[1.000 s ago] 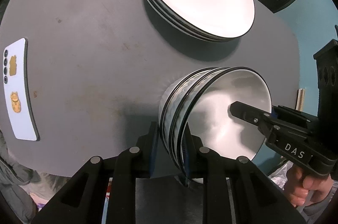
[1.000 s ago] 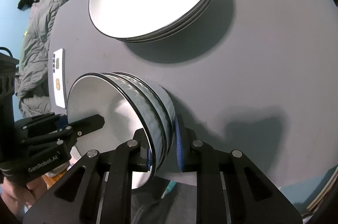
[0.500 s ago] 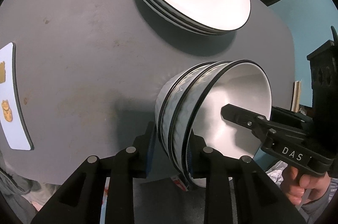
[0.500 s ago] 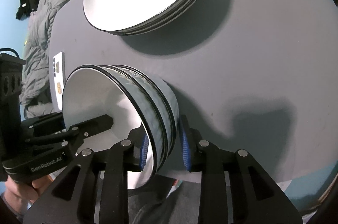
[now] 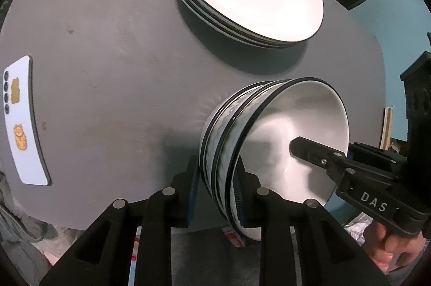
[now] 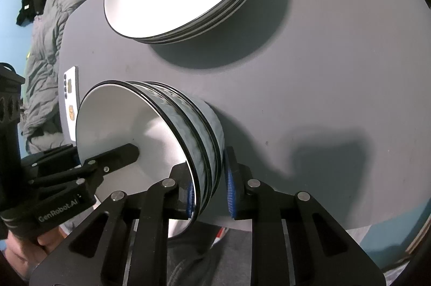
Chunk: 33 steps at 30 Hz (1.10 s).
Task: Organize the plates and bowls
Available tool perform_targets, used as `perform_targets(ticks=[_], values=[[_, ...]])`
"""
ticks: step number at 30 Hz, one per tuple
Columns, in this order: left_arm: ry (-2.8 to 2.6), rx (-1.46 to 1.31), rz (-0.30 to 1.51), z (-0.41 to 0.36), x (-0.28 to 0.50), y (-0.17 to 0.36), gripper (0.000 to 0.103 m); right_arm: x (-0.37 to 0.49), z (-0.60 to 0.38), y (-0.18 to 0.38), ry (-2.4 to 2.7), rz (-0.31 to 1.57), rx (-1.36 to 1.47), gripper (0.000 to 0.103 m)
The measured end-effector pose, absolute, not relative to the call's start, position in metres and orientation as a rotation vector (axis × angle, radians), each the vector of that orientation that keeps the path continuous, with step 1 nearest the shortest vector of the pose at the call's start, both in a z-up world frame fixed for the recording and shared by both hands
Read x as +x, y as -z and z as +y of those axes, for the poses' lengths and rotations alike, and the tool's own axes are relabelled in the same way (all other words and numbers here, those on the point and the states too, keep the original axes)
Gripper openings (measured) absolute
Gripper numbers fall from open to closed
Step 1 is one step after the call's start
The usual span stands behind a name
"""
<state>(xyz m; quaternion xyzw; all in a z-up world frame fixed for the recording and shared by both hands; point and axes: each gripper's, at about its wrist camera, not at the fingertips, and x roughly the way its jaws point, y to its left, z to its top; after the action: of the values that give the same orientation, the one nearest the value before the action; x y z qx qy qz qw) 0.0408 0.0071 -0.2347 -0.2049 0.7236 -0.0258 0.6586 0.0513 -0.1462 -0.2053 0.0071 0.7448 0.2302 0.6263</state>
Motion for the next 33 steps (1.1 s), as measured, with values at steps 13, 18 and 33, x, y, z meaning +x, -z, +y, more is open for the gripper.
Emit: perform_targets(ticks=[13, 18, 33], values=[[0.066, -0.493, 1.602, 0.029, 0.046, 0.19, 0.023, 0.061, -0.136, 0.174, -0.563, 1.684, 0.017, 0.019], [0.074, -0.497, 1.566, 0.039, 0.054, 0.172, 0.024, 0.071, -0.127, 0.155, -0.576, 1.651, 0.006, 0.019], [0.078, -0.453, 1.499, 0.055, 0.109, 0.15, 0.024, 0.124, -0.113, 0.133, -0.571, 1.575, 0.023, 0.019]])
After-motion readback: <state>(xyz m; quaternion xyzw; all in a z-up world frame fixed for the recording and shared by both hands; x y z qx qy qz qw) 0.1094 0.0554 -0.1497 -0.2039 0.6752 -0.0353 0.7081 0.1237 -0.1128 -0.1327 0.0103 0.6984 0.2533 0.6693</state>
